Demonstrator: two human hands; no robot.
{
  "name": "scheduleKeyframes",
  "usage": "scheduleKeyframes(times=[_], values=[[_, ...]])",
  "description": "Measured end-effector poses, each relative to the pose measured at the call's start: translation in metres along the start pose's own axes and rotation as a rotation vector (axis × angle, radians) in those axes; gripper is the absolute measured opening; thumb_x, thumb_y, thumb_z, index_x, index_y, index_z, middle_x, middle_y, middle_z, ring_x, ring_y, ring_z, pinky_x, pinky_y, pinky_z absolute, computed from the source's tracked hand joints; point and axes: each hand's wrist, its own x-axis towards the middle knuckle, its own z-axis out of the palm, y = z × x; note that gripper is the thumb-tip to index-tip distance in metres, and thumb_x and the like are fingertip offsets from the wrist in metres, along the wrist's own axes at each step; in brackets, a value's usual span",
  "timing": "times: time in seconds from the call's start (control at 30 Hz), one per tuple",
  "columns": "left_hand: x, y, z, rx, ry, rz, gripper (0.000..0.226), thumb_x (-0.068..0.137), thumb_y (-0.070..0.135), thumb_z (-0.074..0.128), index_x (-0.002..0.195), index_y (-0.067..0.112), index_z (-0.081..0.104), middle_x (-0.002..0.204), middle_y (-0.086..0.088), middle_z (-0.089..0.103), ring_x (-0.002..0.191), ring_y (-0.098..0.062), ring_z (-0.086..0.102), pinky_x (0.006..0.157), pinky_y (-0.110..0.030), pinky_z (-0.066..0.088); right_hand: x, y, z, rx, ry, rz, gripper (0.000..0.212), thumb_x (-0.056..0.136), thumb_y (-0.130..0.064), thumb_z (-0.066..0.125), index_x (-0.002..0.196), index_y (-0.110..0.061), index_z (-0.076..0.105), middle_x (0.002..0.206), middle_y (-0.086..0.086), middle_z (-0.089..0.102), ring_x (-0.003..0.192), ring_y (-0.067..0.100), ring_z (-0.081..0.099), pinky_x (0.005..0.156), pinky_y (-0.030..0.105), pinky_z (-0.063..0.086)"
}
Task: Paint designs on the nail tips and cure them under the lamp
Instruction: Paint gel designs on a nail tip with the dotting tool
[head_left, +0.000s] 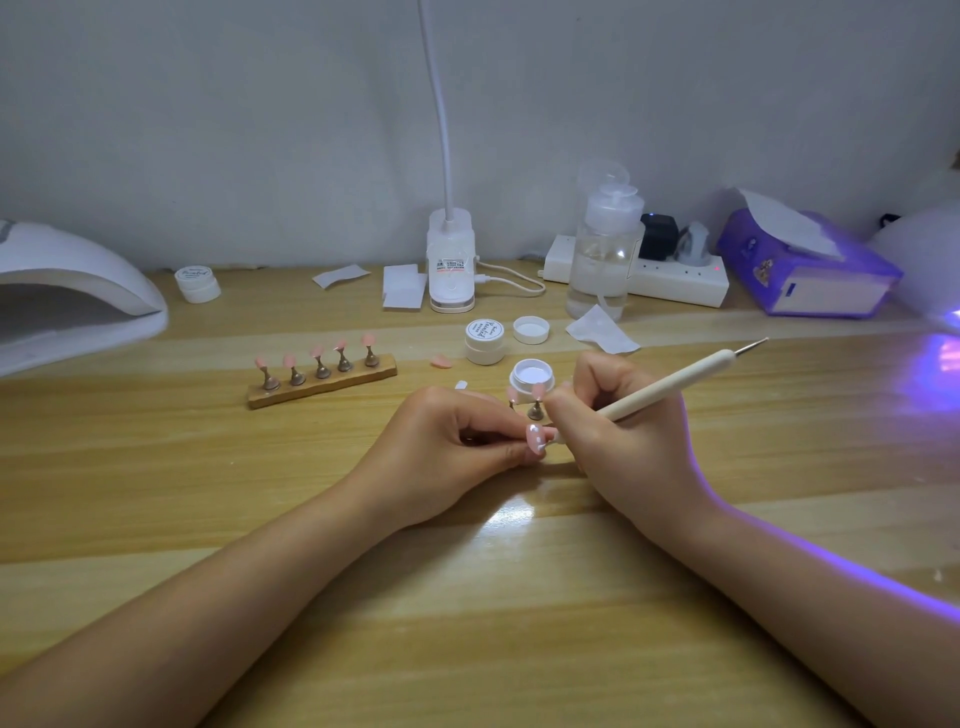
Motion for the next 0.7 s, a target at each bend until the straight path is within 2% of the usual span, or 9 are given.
scheduleKeyframes(times=[0.17,0.7], values=[[0.0005,-0.0004,-0.0002,0.008,-0.003,-0.004,0.019,0.072,0.011,0.071,0.091,0.018,0.070,0.074,0.018,0.067,0.071,0.009,0.061,0.066,-0.009,0.043,-0.0005,-0.0017,0.0010,0.008,0.002,-0.006,0.039,0.073,-0.004,0.056,0.047,-0.017,0.030,0.034,-0.016,0.045,0.038,-0.005,0.048,0.045,0.003,0.034],[0.0001,-0.0002,-0.0004,0.004,-0.004,-0.016,0.020,0.073,0.008,0.072,0.090,0.018,0.071,0.075,0.015,0.068,0.071,0.006,0.061,0.067,-0.012,0.045,-0.0010,-0.0021,0.0008,0.030,-0.001,-0.001,0.037,0.072,-0.003,0.055,0.047,-0.016,0.031,0.035,-0.016,0.045,0.037,-0.006,0.047,0.045,0.004,0.036]])
